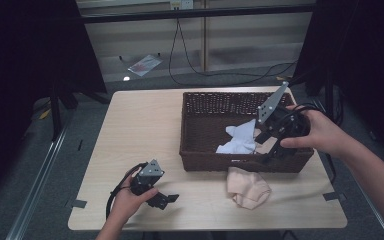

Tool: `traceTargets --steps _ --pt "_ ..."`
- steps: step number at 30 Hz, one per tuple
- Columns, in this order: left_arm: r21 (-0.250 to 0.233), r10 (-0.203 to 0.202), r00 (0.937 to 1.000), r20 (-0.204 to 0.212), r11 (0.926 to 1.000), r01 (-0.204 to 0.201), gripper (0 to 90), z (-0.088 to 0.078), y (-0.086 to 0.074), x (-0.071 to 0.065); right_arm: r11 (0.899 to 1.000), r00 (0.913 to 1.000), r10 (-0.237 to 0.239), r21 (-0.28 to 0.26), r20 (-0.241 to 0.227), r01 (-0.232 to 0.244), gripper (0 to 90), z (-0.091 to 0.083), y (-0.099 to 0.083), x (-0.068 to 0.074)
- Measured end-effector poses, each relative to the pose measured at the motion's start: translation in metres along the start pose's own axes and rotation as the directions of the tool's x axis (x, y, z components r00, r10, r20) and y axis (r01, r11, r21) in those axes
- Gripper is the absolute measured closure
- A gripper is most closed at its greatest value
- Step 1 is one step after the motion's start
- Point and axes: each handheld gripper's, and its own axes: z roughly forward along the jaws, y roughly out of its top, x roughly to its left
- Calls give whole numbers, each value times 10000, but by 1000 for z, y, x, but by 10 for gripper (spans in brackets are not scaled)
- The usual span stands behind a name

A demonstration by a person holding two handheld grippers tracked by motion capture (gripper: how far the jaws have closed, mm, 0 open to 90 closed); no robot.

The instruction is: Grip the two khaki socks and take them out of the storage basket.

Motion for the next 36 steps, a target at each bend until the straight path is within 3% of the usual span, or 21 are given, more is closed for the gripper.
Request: traceTargets --steps 2,14,36 --pt "-25 -48 10000 12 10000 48 16 0 0 0 9997 9999 135 -206 101 -133 187 1 -4 0" --pt "7 -20 10000 -11 10000 20 16 0 0 0 9979 9992 305 -577 244 -290 98 16 -33 4" --pt "5 5 10000 -23 10000 -5 16 0 0 -1 9912 9957 829 -1072 410 -781 78 56 -86 5"
